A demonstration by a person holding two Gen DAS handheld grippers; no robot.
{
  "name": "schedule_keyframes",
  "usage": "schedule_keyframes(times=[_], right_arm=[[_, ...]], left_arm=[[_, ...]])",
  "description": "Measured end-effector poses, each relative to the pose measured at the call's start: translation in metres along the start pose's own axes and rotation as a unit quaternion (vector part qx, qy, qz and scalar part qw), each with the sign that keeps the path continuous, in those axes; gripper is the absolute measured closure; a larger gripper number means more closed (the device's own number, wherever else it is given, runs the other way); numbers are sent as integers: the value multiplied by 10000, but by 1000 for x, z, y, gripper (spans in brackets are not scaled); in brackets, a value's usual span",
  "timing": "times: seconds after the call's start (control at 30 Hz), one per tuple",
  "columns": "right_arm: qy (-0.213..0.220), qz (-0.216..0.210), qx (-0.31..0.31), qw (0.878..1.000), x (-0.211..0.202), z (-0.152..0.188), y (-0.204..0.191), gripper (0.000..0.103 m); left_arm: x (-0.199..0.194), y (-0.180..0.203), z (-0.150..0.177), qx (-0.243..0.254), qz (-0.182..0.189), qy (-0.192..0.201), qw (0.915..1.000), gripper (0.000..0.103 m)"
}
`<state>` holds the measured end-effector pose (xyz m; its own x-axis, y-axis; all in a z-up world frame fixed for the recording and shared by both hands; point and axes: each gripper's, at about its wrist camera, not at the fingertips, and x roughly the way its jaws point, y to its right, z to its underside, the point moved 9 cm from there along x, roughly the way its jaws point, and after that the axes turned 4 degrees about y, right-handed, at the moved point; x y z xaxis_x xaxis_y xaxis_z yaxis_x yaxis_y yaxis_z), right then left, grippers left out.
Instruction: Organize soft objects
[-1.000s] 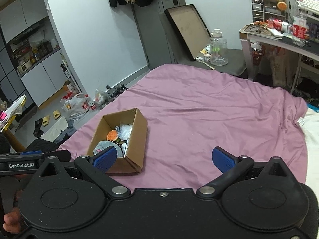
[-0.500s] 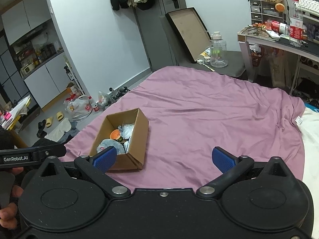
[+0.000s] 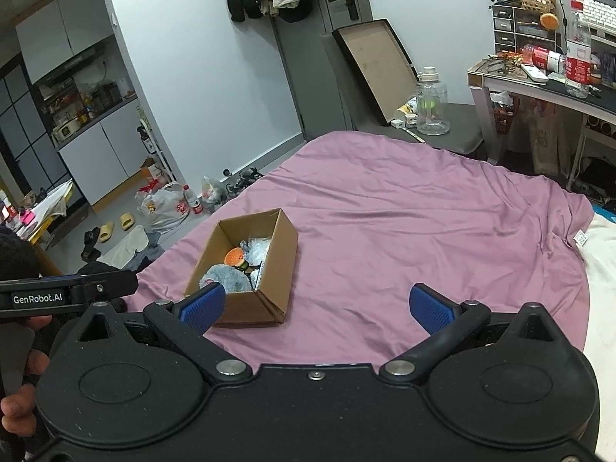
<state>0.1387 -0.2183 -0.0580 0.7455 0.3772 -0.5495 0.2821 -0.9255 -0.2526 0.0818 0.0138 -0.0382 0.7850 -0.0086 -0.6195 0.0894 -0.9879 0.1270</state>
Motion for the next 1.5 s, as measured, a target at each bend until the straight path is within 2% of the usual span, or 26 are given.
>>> schedule_keyframes(times=[1.5], right_arm=[[131,-21,-3,9999,-13,1,5,0]], left_arm=[[-8,5,3,-11,-92,73,9999,1]])
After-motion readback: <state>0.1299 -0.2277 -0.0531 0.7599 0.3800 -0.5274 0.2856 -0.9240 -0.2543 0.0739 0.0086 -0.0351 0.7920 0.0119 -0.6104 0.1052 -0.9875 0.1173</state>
